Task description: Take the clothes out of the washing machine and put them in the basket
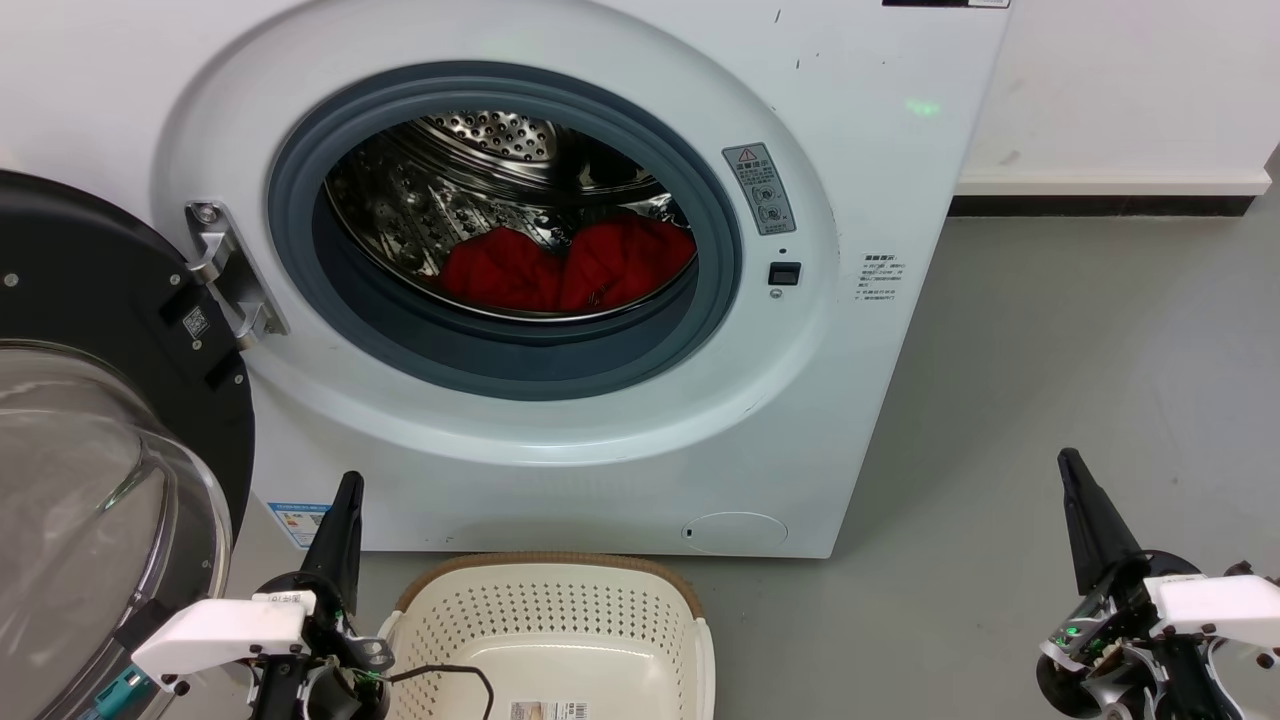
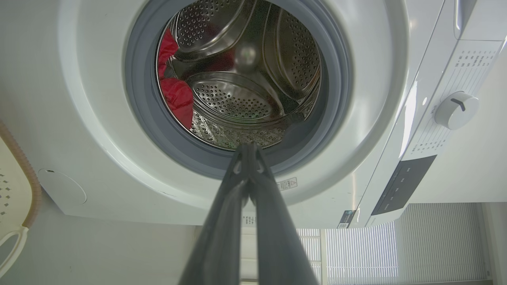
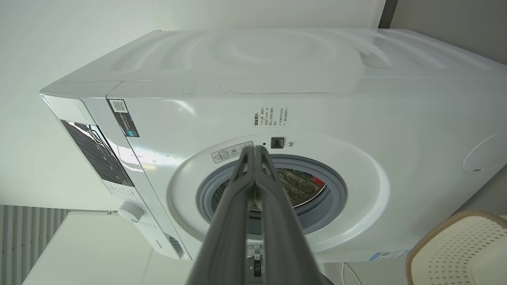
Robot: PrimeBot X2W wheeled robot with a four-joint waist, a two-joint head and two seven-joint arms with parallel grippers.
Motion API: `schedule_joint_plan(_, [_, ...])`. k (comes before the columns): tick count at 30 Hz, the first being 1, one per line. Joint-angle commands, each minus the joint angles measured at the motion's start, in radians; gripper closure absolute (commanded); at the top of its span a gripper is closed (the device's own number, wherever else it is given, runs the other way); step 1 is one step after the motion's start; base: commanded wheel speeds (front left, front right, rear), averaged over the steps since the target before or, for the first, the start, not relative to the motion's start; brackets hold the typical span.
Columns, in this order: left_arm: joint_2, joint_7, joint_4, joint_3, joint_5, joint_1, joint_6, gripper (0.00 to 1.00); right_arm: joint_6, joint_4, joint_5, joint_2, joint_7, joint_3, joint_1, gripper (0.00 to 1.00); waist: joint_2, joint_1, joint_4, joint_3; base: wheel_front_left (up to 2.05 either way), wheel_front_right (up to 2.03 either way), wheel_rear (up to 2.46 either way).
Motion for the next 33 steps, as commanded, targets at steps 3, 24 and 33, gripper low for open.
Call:
schedule_joint_plan(3, [-0.002,0.002,-0.001,0.003,-0.002,-0.006,-0.002,1.0,0.0,0.001,-0.004,0.003,0.0,0.001,-0.013,1.0,0.0,0.0,0.0,0.0,0.0,0.0,0.0])
schedule_joint_plan(24, [-0.002,0.002,-0.001,0.003,-0.002,-0.006,-0.002,1.0,0.0,0.001,-0.004,0.003,0.0,0.001,-0.013,1.0,0.0,0.0,0.0,0.0,0.0,0.0,0.0])
schedule_joint_plan(33, [-0.003,-0.003,0.027,-0.005,0.0,0.024,0.0,0.0,0.0,0.027,0.0,0.001,-0.001,0.001,0.022,0.0,0.0,0.0,0.0,0.0,0.0,0.0,0.0])
